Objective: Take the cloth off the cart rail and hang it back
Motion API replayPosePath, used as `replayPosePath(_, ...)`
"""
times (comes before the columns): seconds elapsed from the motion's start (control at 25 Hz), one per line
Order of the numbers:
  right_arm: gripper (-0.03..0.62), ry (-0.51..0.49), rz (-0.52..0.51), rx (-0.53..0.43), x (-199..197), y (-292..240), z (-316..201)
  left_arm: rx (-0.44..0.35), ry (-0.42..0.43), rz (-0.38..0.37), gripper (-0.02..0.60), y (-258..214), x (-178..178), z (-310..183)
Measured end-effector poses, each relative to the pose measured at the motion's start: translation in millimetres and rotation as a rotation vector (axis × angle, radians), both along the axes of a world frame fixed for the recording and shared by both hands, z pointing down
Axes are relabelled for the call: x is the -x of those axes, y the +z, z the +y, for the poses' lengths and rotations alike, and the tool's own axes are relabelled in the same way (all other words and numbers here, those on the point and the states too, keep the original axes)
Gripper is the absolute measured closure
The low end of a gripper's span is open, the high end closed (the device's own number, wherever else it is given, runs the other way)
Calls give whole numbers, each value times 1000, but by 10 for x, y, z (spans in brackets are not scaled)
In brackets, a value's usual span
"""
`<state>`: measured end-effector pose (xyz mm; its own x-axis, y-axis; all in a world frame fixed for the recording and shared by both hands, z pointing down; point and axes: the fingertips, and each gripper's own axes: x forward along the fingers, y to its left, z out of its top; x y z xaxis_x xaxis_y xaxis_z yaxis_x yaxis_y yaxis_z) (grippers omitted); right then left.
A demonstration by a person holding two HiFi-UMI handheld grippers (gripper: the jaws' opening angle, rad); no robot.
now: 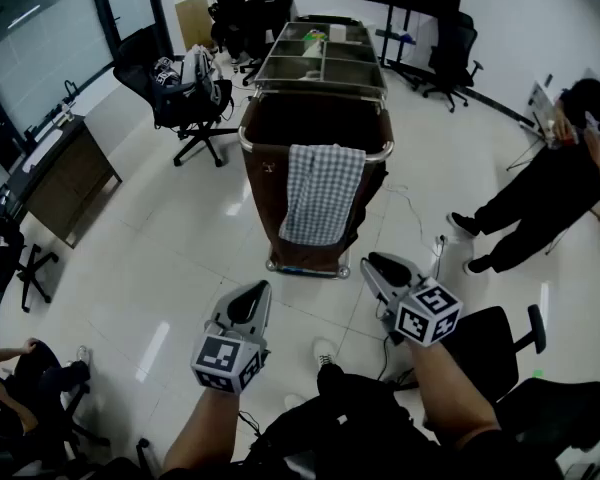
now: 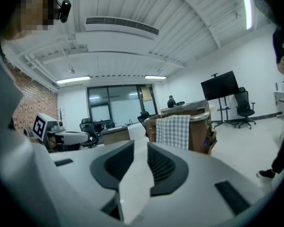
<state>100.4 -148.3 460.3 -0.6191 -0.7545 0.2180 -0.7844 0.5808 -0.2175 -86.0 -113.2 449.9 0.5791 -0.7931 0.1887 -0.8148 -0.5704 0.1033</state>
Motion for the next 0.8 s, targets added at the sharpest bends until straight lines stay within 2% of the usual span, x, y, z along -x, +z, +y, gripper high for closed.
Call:
replayPosePath(0.08, 373, 0, 18, -10, -27, -44, -318, 6, -9, -2, 581, -27, -6, -193)
replayPosePath(0.12, 362, 5, 25, -15, -51, -64, -482, 7, -14, -2, 581, -40, -7, -290)
replayPosePath(0.24, 362, 34, 38, -24, -163, -98, -978, 4, -29, -4, 581, -55, -10, -585)
replayPosePath(0.44, 362, 52, 61, -21, -326, -73, -1663, 13, -56, -47, 581, -65, -65, -1068)
replayPosePath(0.64, 362, 31, 85, 31, -421, 198, -2120, 6, -83, -49, 581, -16, -199, -1508)
replayPosePath(0.8, 362, 10, 54, 53, -454, 401, -2353, 6, -94, -63, 581, 42, -285, -1769)
